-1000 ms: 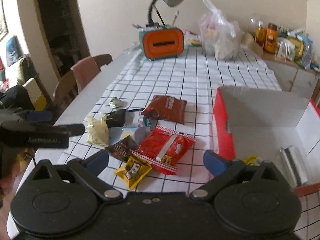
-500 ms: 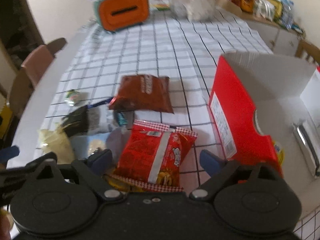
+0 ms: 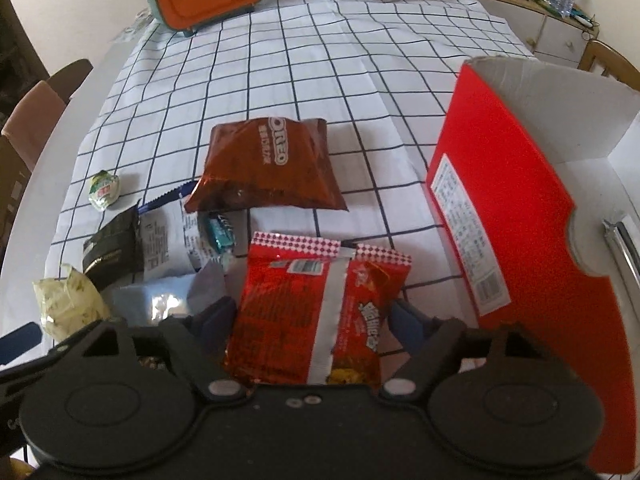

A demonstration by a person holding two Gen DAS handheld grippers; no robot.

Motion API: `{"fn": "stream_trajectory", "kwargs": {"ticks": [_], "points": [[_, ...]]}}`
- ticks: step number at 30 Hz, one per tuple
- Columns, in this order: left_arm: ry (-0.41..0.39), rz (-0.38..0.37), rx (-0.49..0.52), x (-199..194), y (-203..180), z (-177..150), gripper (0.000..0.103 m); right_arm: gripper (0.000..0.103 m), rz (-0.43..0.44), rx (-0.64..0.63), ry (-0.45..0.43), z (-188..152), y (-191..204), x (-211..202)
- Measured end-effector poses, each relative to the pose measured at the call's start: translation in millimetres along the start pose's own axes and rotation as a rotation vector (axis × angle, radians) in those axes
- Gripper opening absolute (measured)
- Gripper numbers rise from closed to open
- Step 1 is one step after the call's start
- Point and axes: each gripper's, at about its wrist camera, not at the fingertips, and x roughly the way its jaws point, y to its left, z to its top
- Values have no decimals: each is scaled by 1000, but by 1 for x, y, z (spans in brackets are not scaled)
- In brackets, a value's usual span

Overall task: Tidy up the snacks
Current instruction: 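Grasp the red checkered chip bag with the right tool while the left tool grasps the beige pouch, then carry the beige pouch with the left tool while the right tool carries the chip bag into the box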

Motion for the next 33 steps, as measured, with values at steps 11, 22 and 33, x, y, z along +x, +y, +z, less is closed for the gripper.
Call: {"fn": "stream_trajectory", "kwargs": {"ticks": [11,22,33], "points": [[-8,-12,23,-4,-8,0,40,73,23,-47,-42,-5,-4,-4],[-14,-4,45,-10,-8,-4,34,69,61,-56,-97,-14,-12,-27],[-40,-15,23,-35,-4,-6,30,69,133,-75,-171,-23,-25,-71]]}}
